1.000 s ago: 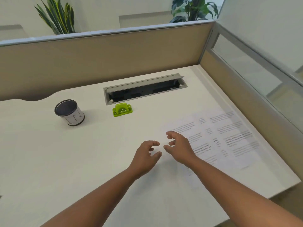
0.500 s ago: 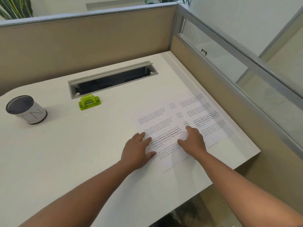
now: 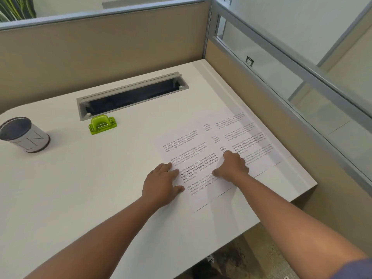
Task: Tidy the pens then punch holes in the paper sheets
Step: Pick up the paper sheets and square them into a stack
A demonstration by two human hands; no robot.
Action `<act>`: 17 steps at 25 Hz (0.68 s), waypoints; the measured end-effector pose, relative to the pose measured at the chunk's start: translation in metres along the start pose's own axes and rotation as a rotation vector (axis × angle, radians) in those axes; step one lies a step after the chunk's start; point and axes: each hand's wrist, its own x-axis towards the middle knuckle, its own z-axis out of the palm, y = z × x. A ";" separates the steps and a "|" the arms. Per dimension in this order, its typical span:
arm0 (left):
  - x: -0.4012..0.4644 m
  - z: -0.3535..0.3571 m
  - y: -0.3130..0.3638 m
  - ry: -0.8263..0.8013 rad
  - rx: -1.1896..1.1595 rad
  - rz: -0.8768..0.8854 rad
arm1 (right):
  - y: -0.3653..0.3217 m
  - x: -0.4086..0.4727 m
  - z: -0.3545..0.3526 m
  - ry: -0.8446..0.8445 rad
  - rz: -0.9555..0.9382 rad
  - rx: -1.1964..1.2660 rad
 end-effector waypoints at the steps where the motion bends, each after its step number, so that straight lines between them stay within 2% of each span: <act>1: 0.000 0.000 0.001 -0.002 0.000 -0.003 | 0.000 -0.001 0.000 0.009 0.004 -0.014; 13: 0.003 -0.001 0.003 0.023 0.005 -0.008 | 0.001 0.000 0.001 -0.036 -0.008 0.131; 17: 0.003 -0.001 0.003 0.022 0.003 -0.009 | 0.002 -0.004 0.003 0.040 -0.027 0.019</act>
